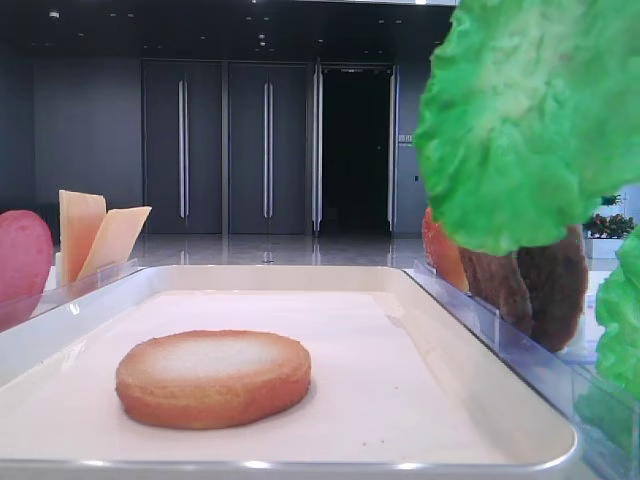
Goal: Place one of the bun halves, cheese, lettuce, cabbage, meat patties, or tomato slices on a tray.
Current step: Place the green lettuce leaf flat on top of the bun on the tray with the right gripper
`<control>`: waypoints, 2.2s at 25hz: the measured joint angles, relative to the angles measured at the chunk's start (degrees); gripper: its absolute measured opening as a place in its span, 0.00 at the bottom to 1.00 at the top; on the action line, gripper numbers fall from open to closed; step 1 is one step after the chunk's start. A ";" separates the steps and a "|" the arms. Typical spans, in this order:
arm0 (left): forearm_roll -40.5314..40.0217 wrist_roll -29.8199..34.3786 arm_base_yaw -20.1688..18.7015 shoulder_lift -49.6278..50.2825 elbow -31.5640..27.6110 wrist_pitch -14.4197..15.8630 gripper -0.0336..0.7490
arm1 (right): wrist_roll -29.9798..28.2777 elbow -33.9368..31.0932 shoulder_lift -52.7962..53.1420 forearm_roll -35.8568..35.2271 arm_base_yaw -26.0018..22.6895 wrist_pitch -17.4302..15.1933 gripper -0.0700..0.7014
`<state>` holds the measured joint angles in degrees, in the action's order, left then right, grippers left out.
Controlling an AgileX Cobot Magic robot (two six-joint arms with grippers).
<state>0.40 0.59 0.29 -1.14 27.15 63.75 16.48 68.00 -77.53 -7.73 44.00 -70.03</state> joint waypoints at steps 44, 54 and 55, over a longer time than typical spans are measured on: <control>0.00 0.00 0.00 0.00 0.00 0.00 0.73 | -39.72 -2.99 -12.77 -57.76 -10.80 18.66 0.14; 0.00 0.00 0.00 0.00 0.00 0.00 0.73 | -47.67 -2.99 -20.20 -63.48 -10.80 18.16 0.14; 0.00 0.00 0.00 0.00 0.00 0.00 0.73 | -47.92 -2.99 -20.58 -63.68 -10.80 18.16 0.14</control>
<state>0.40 0.59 0.29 -1.14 27.15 63.75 -31.44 65.01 -98.11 -71.41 33.19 -51.87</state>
